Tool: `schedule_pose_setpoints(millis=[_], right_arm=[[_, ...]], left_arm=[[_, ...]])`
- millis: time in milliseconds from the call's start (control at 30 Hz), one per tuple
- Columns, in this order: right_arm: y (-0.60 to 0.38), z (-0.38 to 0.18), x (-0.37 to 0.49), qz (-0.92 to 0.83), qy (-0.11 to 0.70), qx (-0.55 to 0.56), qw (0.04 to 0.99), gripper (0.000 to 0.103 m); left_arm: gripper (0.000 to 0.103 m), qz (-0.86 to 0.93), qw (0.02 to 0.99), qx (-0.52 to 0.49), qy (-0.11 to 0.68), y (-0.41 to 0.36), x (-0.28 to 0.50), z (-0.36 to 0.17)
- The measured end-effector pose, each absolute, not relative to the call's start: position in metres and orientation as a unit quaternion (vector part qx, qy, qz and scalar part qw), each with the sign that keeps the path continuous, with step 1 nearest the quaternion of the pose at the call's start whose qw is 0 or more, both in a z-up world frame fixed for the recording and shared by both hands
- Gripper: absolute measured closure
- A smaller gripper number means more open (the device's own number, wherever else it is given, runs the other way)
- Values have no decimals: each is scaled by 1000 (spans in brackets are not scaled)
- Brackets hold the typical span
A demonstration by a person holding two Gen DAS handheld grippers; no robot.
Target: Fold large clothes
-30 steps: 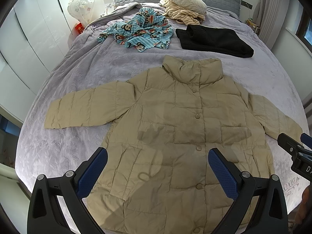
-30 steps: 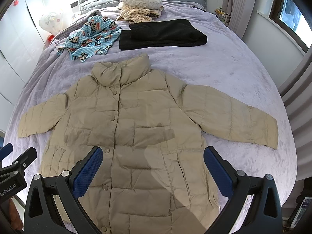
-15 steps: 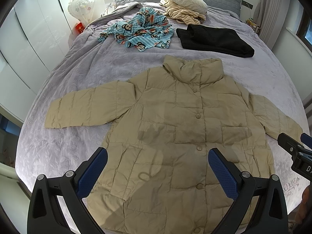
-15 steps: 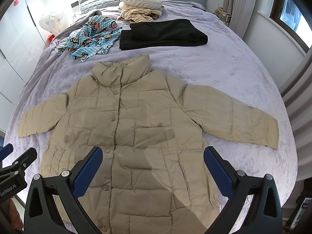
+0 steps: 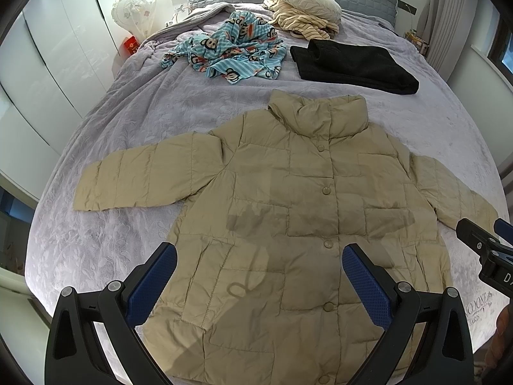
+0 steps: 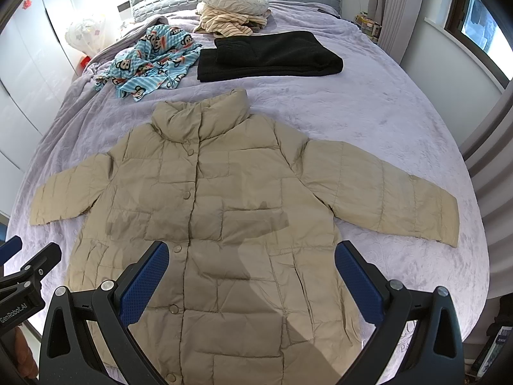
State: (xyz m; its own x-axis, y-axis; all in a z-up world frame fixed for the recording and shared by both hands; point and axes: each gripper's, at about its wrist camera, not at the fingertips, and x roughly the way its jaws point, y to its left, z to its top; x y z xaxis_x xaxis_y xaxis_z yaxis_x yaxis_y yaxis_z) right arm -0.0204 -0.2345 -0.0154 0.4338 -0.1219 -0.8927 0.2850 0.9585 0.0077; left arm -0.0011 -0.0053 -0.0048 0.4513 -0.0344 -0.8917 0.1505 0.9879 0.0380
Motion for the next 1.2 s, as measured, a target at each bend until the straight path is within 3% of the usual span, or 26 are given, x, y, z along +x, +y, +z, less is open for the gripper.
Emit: schedule_pose_setpoints(millis=[1200], right_arm=[[-234, -18, -17, -122, 520, 79, 842, 0]], left_arm=[[0, -57, 848, 56, 524, -4, -8, -13]])
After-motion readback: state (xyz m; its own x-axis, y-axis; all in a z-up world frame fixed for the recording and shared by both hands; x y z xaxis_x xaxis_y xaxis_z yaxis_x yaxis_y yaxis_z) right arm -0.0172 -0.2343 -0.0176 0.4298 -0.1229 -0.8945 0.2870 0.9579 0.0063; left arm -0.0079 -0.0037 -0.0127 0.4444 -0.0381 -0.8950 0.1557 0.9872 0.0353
